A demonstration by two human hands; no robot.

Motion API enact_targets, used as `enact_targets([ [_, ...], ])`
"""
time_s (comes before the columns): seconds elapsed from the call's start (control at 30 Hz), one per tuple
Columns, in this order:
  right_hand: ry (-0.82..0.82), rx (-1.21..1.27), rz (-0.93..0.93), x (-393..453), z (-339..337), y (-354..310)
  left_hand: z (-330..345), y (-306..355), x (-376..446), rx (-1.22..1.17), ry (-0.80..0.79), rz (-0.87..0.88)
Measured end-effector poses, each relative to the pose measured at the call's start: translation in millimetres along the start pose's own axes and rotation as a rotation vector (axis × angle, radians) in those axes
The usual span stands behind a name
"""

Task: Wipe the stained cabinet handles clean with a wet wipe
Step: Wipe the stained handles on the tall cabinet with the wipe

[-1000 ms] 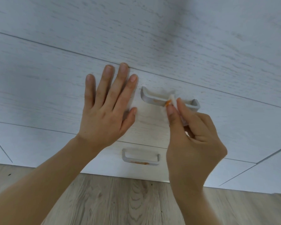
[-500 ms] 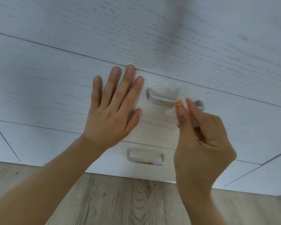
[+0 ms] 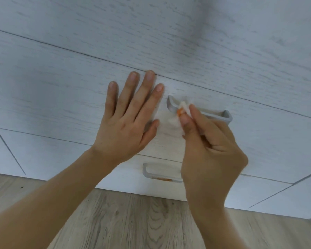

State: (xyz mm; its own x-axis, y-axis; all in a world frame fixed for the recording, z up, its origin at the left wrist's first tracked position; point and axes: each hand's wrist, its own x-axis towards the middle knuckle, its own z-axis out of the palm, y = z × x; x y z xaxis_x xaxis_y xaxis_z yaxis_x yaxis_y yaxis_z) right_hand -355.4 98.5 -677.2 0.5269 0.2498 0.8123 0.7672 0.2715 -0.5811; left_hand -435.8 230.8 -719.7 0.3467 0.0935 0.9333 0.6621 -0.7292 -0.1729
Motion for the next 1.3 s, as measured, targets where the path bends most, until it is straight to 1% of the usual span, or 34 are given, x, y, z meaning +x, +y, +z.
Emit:
enact_targets([
  [0.13,0.047,0.067,0.081,-2.8,4.1,-0.9,-0.2,-0.9,0.7,0.002,-0.008,-0.002],
  [0.3,0.09,0.01,0.022,3.2,-6.6,0.3,-0.1,0.6,0.9,-0.015,0.0,-0.021],
  [0.43,0.048,-0.069,-0.036,1.2,-0.1,2.6,1.0,1.5,1.4,-0.005,0.01,-0.024],
  [0.57,0.052,-0.094,-0.073,2.0,-1.7,1.6,0.6,1.0,0.8,-0.011,0.003,-0.022],
  [0.67,0.021,-0.117,-0.125,0.6,3.0,-1.6,1.0,0.9,1.4,-0.004,0.007,-0.023],
  [0.8,0.057,-0.126,-0.101,-0.6,5.5,-2.4,1.6,-0.1,0.4,-0.01,0.012,-0.013],
  [0.93,-0.003,-0.125,-0.124,-0.3,6.9,-3.6,2.7,0.9,1.7,-0.008,0.024,-0.02],
  [1.03,0.054,-0.077,-0.086,3.3,-5.0,-1.8,2.9,1.2,1.1,-0.001,0.027,-0.027],
  [1.13,0.058,-0.099,-0.074,4.3,-6.8,0.2,2.2,1.7,1.5,0.001,0.023,-0.029],
  [1.3,-0.008,-0.144,-0.159,3.0,8.5,-4.6,2.3,2.9,1.9,0.006,0.025,-0.037],
])
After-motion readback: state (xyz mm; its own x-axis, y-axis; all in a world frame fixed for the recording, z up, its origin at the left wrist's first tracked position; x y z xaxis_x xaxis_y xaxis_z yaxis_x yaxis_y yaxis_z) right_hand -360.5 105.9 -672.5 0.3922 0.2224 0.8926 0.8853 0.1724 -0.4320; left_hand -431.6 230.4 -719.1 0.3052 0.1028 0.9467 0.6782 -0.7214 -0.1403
